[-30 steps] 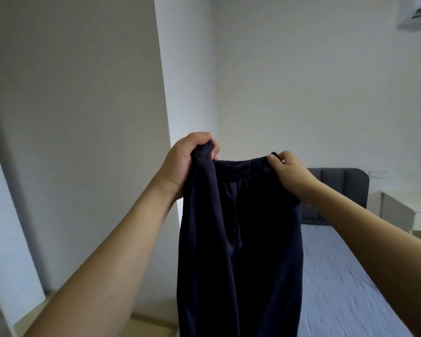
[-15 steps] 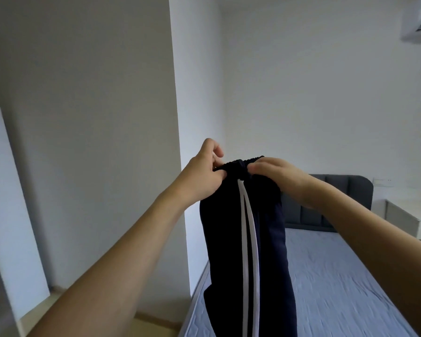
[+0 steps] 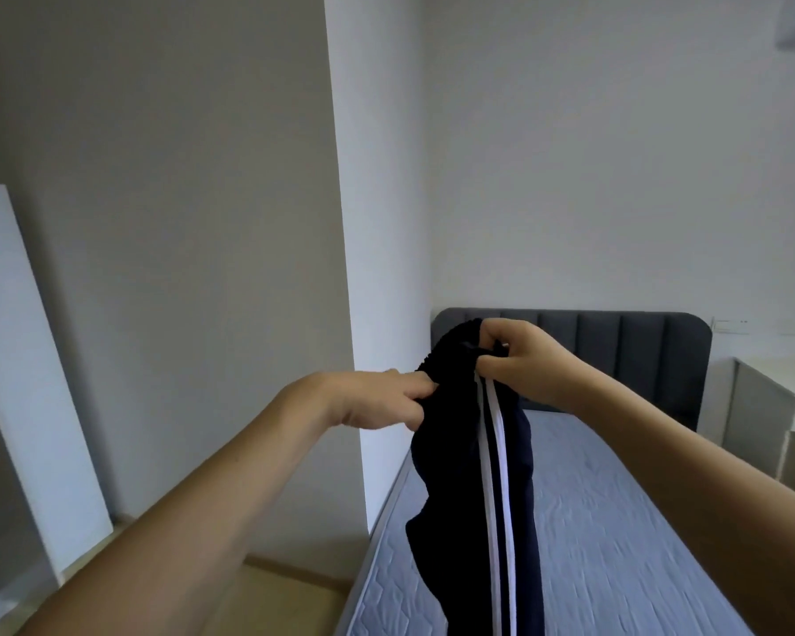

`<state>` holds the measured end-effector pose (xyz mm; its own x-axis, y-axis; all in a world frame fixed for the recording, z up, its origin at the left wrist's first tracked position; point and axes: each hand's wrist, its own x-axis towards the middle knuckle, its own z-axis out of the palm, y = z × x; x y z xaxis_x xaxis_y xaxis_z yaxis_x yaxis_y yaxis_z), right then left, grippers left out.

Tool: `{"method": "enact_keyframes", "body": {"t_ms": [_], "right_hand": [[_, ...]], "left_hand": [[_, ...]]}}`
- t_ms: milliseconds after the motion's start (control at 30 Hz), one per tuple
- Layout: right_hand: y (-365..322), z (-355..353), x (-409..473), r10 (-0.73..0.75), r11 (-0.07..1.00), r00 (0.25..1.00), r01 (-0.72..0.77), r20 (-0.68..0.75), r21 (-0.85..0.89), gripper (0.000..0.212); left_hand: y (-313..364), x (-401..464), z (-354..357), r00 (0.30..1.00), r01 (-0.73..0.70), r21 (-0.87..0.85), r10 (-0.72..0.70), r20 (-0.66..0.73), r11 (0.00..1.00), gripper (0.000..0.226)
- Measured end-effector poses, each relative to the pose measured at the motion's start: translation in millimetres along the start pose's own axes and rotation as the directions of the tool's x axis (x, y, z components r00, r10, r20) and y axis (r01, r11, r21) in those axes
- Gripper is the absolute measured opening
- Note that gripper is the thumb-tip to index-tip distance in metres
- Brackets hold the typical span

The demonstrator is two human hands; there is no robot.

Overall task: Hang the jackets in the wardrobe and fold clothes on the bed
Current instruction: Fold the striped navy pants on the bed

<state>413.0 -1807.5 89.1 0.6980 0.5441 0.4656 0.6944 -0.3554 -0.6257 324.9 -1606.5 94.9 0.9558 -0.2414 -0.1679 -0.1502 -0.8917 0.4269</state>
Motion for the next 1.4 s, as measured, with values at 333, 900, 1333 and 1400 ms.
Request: {"method": "enact_keyframes", "body": {"t_ms": [333, 900, 1333, 1400], "right_hand": [[15, 29, -2, 0.034, 0.988, 0.998, -0.041, 0.048, 0.147, 0.023], [5, 29, 22, -0.070, 0.990, 0.998, 0.068, 0.010, 0.126, 0.029], [9, 36, 30, 0.168, 0.928, 0.979, -0.119, -0.114, 0.352, 0.027], [8, 40, 28, 0.215, 0.898, 0.970, -0.150, -0.115, 0.414, 0.028]], "left_hand": [[-20, -13, 24, 0.998, 0.061, -0.433, -0.046, 0.046, 0.899, 0.011], [-37, 3, 3, 0.995, 0.051, 0.161, -0.038, -0.088, 0.986, 0.017], [-52, -7, 8, 0.525, 0.038, 0.562, 0.463, -0.714, 0.826, 0.023], [-64, -6, 14, 0.699, -0.043, 0.304, 0.246, -0.672, 0.952, 0.021]]}}
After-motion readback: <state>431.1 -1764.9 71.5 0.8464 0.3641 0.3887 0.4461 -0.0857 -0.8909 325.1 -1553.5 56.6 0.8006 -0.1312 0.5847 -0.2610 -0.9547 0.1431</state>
